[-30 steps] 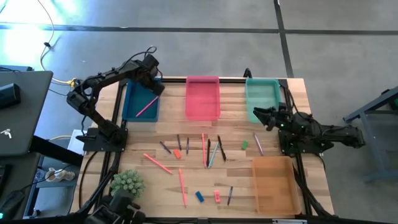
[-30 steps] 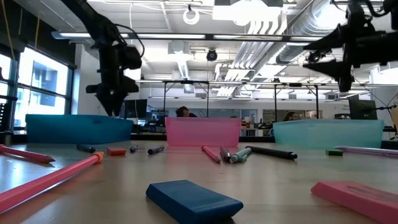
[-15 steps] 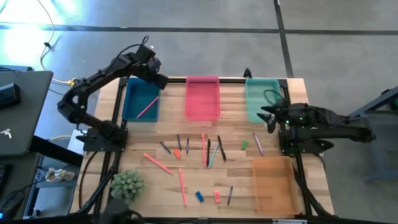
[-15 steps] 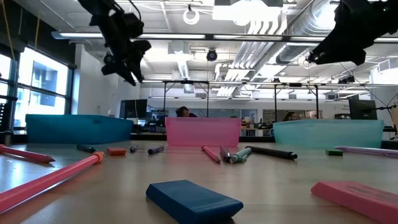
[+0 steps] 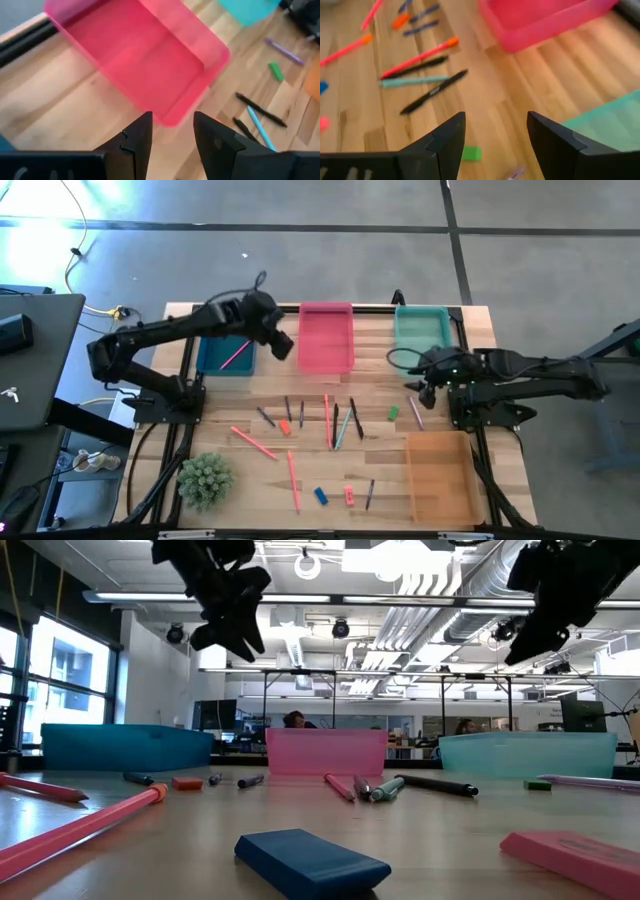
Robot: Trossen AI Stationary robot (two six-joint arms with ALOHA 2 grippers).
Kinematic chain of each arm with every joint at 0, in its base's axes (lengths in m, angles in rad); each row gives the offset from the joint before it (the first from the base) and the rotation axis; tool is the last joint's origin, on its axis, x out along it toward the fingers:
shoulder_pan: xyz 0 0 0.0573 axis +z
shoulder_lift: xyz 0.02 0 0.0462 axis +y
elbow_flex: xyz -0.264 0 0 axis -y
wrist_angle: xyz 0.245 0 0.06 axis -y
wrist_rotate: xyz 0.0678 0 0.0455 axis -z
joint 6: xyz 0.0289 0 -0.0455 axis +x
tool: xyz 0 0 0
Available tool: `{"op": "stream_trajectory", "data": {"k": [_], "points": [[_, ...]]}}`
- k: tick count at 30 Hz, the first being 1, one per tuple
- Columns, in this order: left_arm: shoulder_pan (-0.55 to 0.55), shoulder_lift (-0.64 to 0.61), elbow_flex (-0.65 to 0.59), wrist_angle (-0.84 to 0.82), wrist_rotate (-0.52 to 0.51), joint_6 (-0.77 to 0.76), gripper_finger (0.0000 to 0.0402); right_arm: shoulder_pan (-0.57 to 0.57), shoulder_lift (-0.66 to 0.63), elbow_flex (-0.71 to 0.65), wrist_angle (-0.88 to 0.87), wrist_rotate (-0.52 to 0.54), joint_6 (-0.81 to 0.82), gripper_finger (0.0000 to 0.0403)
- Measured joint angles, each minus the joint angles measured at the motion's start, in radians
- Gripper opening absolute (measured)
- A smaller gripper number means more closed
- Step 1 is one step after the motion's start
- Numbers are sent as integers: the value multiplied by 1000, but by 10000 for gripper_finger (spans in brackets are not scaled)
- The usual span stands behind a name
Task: Sort crayons/erasers/pens/pencils in bins
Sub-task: Put the green eraser into the green bin
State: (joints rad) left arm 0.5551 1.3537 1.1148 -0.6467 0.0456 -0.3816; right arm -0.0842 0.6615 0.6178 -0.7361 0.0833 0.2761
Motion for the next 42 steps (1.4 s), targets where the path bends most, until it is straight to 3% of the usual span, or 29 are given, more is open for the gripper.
{"op": "stream_trajectory", "data": {"k": [6, 9, 17, 21, 30, 42], "points": [[-119, -2, -36, -6, -80, -104, 131, 0, 115, 0, 11, -77, -29, 204], [-163, -3, -65, -8, -80, -192, 131, 0, 167, 0, 29, -118, -34, 204], [-260, -4, -120, 0, -77, -247, 131, 0, 253, 1, 190, -175, -52, 204], [-265, -8, -120, 9, -70, -245, 131, 0, 292, 34, 173, -177, -139, 204], [-264, -20, -120, 16, -58, -237, 131, 0, 429, 135, -2, -140, -513, 204], [-264, -20, -120, 16, -58, -229, 131, 122, 618, 135, -53, -59, -727, 204]]}}
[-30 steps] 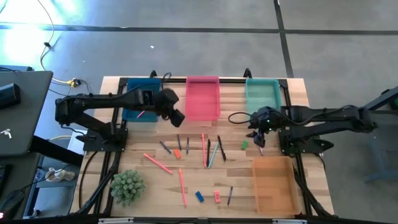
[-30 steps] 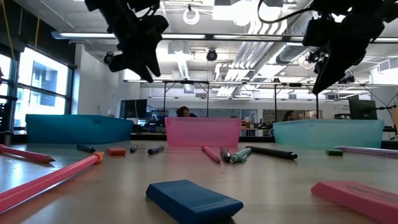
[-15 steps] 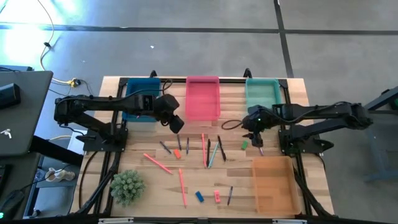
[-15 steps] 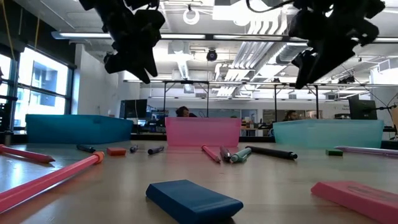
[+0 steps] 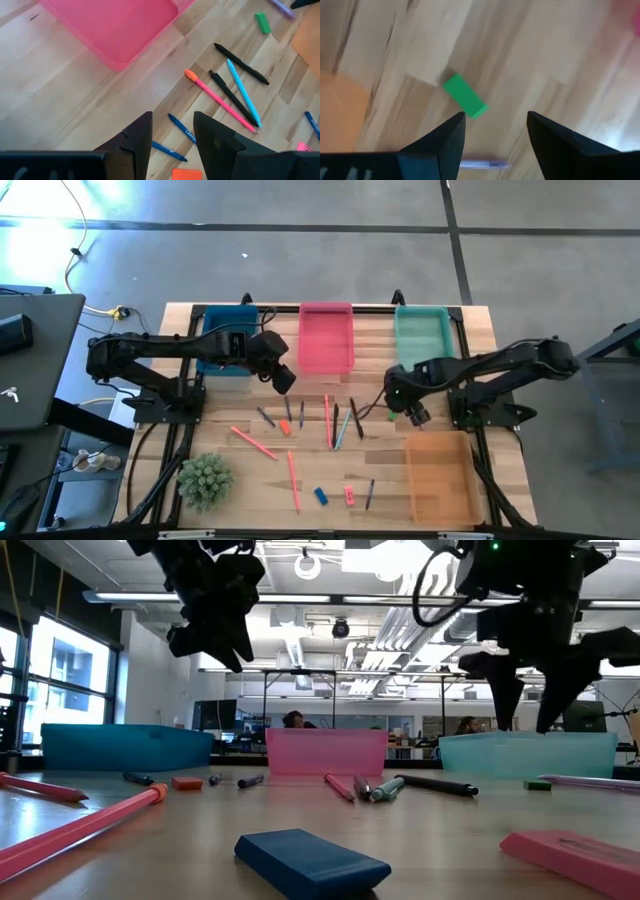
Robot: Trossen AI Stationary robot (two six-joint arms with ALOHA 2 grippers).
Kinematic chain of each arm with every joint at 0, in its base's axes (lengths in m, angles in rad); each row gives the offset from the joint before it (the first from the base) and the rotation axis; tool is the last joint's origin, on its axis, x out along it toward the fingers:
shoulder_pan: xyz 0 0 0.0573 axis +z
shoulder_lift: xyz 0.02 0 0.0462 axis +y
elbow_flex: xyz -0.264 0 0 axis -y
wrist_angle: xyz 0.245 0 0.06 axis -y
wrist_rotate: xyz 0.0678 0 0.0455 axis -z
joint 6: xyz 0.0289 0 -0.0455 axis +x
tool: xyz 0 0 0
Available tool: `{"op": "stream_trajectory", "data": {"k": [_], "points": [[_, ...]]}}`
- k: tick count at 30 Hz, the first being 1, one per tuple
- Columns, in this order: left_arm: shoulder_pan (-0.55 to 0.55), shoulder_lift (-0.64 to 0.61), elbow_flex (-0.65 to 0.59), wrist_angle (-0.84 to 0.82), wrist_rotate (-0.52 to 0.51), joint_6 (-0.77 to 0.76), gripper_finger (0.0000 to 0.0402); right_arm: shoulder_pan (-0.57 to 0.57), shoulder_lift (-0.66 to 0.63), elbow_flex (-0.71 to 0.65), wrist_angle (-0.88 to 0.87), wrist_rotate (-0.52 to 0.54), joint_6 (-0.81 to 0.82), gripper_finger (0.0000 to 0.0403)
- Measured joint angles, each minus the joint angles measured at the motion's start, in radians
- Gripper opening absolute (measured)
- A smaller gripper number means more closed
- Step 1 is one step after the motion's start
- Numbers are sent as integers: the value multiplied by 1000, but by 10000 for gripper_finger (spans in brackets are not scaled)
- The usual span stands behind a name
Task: Sort crayons/erasers/pens/pencils in bins
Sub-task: Put the green eraser into the green bin
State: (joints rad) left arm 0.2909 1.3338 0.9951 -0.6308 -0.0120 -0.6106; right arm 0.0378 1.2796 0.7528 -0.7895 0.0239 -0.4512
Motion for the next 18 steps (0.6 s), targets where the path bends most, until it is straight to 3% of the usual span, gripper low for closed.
{"op": "stream_trajectory", "data": {"k": [18], "points": [[0, 0, 0, 0, -3, -14, 131, 114, 213, -1, 57, 56, -136, 204]]}}
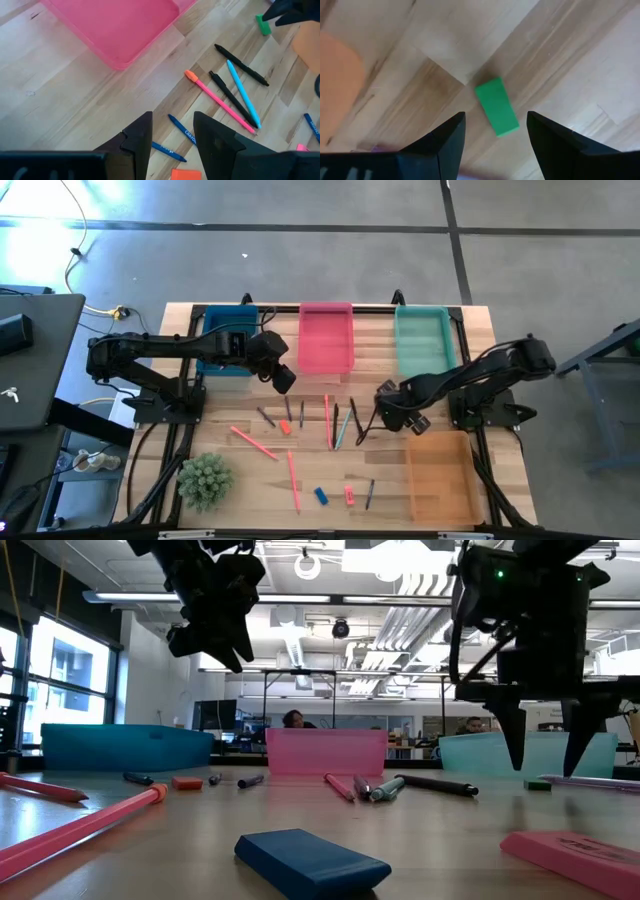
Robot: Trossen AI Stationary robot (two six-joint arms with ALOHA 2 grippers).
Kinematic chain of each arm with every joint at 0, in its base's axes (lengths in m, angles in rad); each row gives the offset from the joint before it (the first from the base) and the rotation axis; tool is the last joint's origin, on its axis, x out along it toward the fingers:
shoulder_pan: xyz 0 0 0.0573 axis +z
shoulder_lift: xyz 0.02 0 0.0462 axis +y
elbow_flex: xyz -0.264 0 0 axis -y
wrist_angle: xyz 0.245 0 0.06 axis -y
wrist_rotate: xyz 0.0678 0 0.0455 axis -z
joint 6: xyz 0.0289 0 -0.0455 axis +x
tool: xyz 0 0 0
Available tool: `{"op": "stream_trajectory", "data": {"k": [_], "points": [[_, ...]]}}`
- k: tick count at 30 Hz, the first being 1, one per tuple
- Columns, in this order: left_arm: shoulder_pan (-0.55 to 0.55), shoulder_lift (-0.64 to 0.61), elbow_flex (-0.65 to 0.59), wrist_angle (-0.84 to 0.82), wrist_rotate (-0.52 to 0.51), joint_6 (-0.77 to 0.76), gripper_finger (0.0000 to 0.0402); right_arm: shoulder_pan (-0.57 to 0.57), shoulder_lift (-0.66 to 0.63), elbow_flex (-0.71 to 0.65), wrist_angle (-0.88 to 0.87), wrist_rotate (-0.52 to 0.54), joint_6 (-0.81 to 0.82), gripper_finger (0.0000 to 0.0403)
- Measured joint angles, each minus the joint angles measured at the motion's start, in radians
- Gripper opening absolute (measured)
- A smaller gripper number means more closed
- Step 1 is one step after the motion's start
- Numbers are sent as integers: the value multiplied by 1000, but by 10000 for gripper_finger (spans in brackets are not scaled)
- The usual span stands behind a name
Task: Sort crayons/erasers/pens/pencils in bins
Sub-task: Put the green eraser into the green bin
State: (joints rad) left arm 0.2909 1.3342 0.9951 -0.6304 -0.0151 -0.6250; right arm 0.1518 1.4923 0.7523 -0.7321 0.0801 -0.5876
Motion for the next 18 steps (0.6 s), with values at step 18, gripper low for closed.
{"op": "stream_trajectory", "data": {"k": [18], "points": [[0, 0, 0, 0, 0, 0, 131, -1, 94, 2, 28, 8, -43, 177]]}}
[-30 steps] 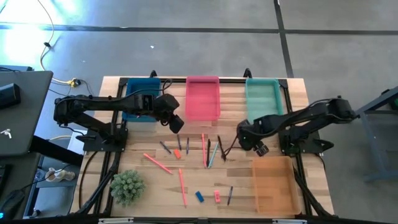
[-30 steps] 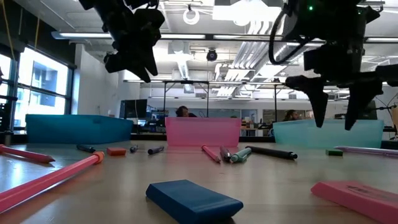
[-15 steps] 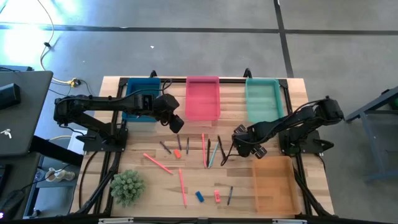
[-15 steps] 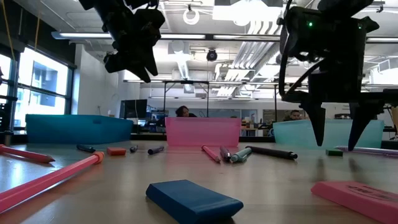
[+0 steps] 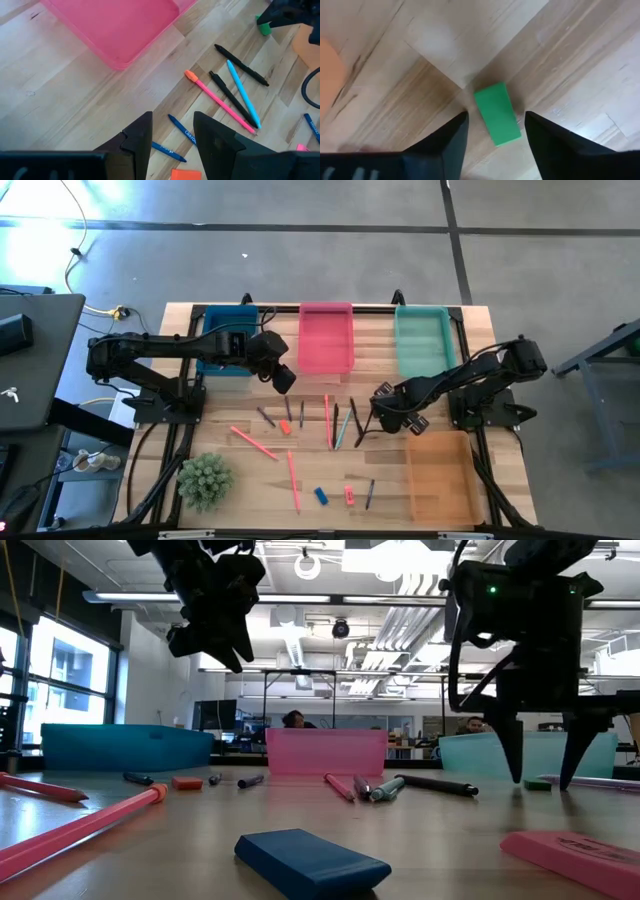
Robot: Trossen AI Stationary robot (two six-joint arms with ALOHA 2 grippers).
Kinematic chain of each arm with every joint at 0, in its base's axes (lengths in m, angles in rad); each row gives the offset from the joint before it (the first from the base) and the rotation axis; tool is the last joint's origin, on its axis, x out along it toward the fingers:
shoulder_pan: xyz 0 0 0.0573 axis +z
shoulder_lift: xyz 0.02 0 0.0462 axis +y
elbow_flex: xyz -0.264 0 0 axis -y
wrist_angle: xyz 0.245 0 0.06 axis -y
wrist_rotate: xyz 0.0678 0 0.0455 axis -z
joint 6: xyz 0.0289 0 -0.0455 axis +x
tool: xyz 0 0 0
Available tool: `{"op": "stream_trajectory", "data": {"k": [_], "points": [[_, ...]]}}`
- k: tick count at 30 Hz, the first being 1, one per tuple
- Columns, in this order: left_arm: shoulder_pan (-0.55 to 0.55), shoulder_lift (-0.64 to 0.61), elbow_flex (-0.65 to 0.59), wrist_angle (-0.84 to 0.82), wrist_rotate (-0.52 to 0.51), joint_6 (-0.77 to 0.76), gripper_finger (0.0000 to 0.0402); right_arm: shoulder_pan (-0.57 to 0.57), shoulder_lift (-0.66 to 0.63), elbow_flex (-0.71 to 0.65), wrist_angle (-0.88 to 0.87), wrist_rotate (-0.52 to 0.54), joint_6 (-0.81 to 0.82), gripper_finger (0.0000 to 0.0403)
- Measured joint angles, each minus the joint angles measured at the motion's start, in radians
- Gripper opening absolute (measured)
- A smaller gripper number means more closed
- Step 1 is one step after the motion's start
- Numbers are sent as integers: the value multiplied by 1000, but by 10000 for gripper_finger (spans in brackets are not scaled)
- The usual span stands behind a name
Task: Sort crayons/erasers/pens/pencils in bins
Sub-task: Put the green eraser into the green bin
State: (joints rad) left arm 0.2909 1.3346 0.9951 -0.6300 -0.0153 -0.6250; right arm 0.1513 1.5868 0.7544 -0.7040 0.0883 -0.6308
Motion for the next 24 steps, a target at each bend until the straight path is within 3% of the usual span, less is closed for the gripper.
{"op": "stream_trajectory", "data": {"k": [10, 24], "points": [[0, 0, 0, 0, 0, 7, 131, -1, 2, -1, -11, -40, -2, 88], [6, -36, 0, -18, 2, 33, 131, -1, -53, -9, -16, -46, 139, 76]]}}
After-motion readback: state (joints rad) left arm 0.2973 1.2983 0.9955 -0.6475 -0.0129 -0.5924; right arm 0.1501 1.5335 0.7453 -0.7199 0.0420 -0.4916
